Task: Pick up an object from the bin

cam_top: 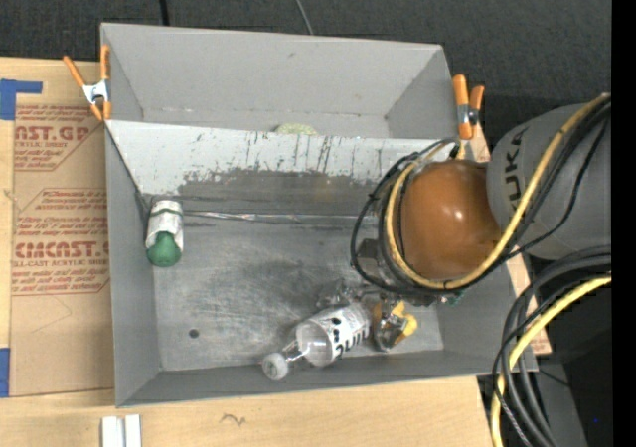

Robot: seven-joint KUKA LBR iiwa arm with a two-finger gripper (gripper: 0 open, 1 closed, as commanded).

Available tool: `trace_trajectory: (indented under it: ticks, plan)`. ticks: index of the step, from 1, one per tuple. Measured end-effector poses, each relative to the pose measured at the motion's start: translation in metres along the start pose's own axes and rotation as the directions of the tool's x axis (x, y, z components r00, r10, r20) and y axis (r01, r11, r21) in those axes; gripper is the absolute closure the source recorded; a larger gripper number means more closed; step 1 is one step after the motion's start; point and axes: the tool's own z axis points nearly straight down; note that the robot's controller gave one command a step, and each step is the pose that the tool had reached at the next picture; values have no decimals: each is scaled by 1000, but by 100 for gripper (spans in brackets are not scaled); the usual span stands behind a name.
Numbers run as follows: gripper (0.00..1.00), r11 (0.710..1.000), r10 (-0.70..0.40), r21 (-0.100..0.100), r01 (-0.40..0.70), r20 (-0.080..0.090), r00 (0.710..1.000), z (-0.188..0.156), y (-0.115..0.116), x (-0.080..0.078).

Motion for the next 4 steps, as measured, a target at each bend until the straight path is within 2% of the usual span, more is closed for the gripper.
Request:
trace_trajectory:
  ticks: [1, 2, 3, 4]
  plan:
    - [100, 1000, 0, 0, 0, 0, 1000, 0, 0, 0]
    - [100, 1000, 22, -15, -23, -18, 1000, -22, -15, -2]
    - [100, 1000, 20, -21, -21, -22, 1000, -81, -9, -27]
    - [100, 1000, 29, -2, -29, -7, 1000, -91, -34, -37]
